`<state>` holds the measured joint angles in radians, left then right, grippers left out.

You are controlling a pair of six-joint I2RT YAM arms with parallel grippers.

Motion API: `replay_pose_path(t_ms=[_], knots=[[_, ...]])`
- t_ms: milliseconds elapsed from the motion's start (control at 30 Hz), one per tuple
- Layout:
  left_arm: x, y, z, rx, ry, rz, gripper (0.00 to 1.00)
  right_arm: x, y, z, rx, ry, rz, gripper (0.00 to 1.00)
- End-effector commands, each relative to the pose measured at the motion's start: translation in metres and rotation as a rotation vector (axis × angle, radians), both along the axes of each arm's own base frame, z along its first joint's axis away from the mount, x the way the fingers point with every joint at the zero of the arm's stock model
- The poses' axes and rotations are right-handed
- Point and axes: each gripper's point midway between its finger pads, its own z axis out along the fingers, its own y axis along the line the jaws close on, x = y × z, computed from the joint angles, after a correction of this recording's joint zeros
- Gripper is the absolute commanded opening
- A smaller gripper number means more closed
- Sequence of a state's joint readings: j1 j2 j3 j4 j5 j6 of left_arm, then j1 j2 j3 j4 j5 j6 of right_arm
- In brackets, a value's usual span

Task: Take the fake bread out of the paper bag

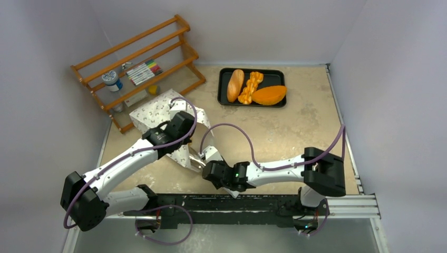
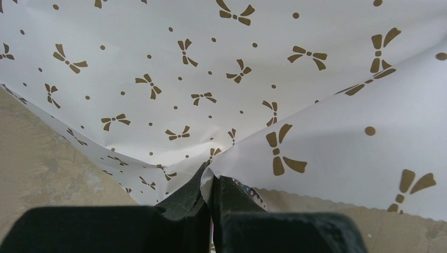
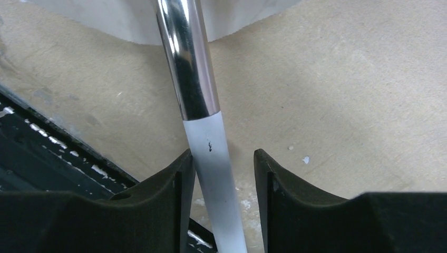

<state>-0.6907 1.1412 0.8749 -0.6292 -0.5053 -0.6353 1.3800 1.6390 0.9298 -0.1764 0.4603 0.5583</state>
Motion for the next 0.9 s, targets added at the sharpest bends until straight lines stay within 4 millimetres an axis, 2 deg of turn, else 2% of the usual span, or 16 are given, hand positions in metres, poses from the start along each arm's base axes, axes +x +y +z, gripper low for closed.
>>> replay_pose_path(t_ms=[0,200,533,667,867], knots=[[0.011,-0.008,0.020,-0.042,-0.068,0.012,0.00,0.019,-0.009,0.017,0.040,-0.047,-0.050,0.47],[0.010,-0.007,0.019,-0.045,-0.067,0.015,0.00,0.036,-0.018,0.019,0.044,-0.063,-0.072,0.46],[0.009,-0.008,0.021,-0.043,-0.071,0.014,0.00,0.057,-0.021,0.025,0.057,-0.084,-0.087,0.46],[0.010,-0.009,0.020,-0.040,-0.069,0.010,0.00,0.060,-0.021,0.029,0.062,-0.088,-0.090,0.48],[0.012,-0.012,0.018,-0.033,-0.067,0.005,0.00,0.059,-0.019,0.047,0.096,-0.089,-0.078,0.52]])
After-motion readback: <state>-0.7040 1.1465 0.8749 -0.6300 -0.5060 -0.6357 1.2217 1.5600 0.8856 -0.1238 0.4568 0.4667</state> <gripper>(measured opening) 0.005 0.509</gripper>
